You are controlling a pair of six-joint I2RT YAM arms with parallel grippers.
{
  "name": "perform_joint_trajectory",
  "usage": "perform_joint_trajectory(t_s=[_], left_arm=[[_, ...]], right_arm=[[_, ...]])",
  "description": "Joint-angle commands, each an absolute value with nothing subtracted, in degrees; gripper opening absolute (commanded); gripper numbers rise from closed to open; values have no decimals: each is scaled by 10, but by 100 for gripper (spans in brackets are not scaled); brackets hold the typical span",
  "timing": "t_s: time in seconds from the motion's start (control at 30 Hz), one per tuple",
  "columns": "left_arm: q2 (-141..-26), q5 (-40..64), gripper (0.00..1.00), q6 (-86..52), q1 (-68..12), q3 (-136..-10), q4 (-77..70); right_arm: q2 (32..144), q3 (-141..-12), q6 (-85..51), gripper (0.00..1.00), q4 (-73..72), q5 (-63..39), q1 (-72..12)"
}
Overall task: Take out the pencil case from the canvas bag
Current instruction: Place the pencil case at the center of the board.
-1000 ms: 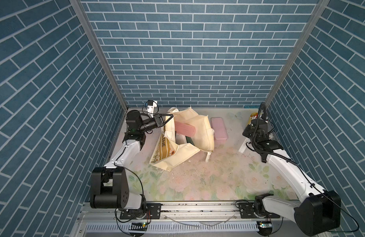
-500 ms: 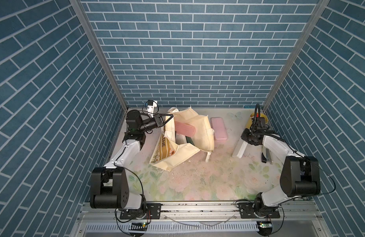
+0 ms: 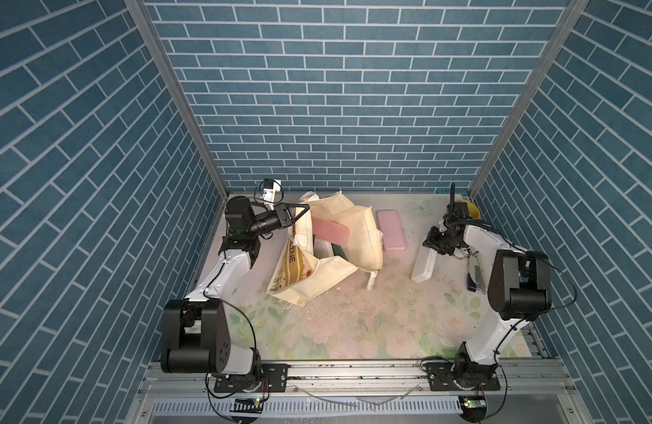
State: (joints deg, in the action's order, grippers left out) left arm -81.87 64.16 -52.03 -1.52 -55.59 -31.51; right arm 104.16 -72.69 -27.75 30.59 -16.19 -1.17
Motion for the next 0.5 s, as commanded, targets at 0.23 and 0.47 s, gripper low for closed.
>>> perform_joint_trajectory(t_s=[0.23,0.47], left_arm=[[-802,653,0,-515,-17,-577,-345],[-804,653,0,-516,-17,-584,-340]], right_arm=[[1045,-751,-253,49,366,-137,-5],[1041,-747,-251,49,373,-123,-4]])
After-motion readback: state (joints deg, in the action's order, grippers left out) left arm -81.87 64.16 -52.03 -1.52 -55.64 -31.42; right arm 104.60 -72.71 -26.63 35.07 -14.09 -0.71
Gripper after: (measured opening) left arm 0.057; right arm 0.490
